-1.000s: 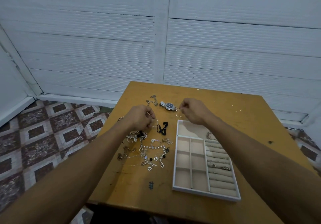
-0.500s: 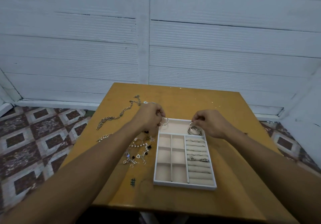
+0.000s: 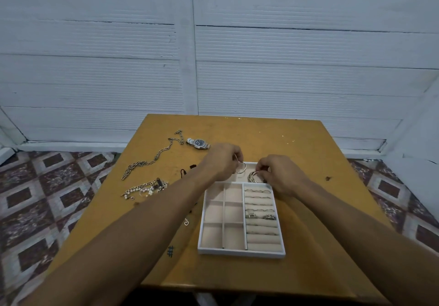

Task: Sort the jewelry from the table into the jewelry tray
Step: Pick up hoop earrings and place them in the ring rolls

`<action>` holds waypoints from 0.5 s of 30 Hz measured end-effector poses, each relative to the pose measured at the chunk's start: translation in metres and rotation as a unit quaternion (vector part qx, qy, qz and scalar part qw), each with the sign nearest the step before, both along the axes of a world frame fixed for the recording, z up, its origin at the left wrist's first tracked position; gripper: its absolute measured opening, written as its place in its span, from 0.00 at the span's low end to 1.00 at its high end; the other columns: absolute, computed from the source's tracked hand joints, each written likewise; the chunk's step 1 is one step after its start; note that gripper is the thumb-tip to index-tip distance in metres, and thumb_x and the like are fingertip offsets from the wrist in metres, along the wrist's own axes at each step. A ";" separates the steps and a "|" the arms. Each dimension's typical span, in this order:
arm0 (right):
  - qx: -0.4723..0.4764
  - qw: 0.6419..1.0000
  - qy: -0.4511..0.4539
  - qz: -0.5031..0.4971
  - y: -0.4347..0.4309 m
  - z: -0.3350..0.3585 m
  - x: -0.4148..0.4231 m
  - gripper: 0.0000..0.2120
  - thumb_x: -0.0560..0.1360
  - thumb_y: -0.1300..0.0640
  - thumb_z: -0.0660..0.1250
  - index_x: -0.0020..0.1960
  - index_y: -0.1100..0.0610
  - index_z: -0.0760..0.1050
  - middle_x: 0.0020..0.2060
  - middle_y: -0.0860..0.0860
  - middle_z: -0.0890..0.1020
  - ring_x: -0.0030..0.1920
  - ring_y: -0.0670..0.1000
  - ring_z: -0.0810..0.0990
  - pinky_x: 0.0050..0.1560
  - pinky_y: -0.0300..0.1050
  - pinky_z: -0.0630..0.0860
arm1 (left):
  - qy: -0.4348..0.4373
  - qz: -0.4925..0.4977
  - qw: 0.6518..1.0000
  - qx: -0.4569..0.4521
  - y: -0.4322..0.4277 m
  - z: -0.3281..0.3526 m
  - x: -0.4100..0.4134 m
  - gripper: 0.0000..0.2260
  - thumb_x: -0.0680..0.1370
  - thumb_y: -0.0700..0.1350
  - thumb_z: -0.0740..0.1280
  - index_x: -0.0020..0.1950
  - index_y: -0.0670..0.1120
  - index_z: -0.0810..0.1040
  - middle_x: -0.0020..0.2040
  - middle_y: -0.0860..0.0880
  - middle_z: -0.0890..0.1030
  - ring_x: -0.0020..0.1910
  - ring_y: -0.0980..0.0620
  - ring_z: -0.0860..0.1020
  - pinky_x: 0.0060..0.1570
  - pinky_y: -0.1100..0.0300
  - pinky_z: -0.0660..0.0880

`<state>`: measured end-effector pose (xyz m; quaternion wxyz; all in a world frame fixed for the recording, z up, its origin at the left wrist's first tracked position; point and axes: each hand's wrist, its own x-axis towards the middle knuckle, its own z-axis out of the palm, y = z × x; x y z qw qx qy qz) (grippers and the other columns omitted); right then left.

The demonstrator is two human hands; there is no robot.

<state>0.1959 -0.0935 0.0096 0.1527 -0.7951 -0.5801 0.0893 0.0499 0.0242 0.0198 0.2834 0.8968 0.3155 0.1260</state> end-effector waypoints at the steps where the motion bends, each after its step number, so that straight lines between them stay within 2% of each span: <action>1: 0.002 1.000 -0.002 0.002 0.000 0.000 0.000 0.08 0.77 0.58 0.64 0.51 0.55 0.81 0.46 0.50 0.81 0.46 0.51 0.77 0.46 0.46 0.74 | 0.004 -0.003 1.000 -0.001 -0.001 -0.001 0.003 0.07 0.77 0.37 0.64 0.45 0.46 0.79 0.42 0.46 0.83 0.37 0.53 0.81 0.34 0.65 0.75; 3: 0.009 1.000 0.000 0.004 -0.001 -0.001 0.002 0.08 0.77 0.58 0.64 0.52 0.55 0.81 0.46 0.50 0.81 0.46 0.50 0.77 0.45 0.45 0.74 | 0.010 -0.007 1.000 -0.004 -0.004 -0.003 0.009 0.05 0.77 0.38 0.65 0.46 0.45 0.80 0.43 0.47 0.83 0.38 0.53 0.82 0.34 0.66 0.75; 5: 0.020 1.000 0.003 0.005 -0.002 -0.002 0.004 0.08 0.77 0.58 0.64 0.53 0.55 0.80 0.47 0.50 0.80 0.46 0.50 0.77 0.45 0.44 0.73 | 0.009 -0.010 1.000 -0.010 -0.006 -0.005 0.016 0.03 0.77 0.40 0.67 0.47 0.44 0.81 0.43 0.46 0.83 0.38 0.52 0.82 0.39 0.63 0.78; 12: 0.054 0.998 0.015 -0.013 -0.015 0.000 0.016 0.10 0.78 0.57 0.61 0.55 0.54 0.80 0.51 0.49 0.81 0.48 0.48 0.76 0.46 0.40 0.70 | 0.003 -0.016 1.000 -0.009 -0.014 -0.013 0.034 0.05 0.76 0.37 0.66 0.47 0.42 0.81 0.45 0.45 0.82 0.40 0.49 0.80 0.46 0.56 0.79; 15: 0.056 0.998 0.031 -0.023 -0.023 0.000 0.021 0.11 0.77 0.59 0.62 0.55 0.54 0.80 0.51 0.49 0.81 0.48 0.47 0.76 0.48 0.39 0.71 | 0.007 -0.004 1.000 -0.006 -0.019 -0.016 0.040 0.06 0.75 0.37 0.66 0.46 0.43 0.81 0.44 0.45 0.83 0.43 0.49 0.81 0.46 0.56 0.79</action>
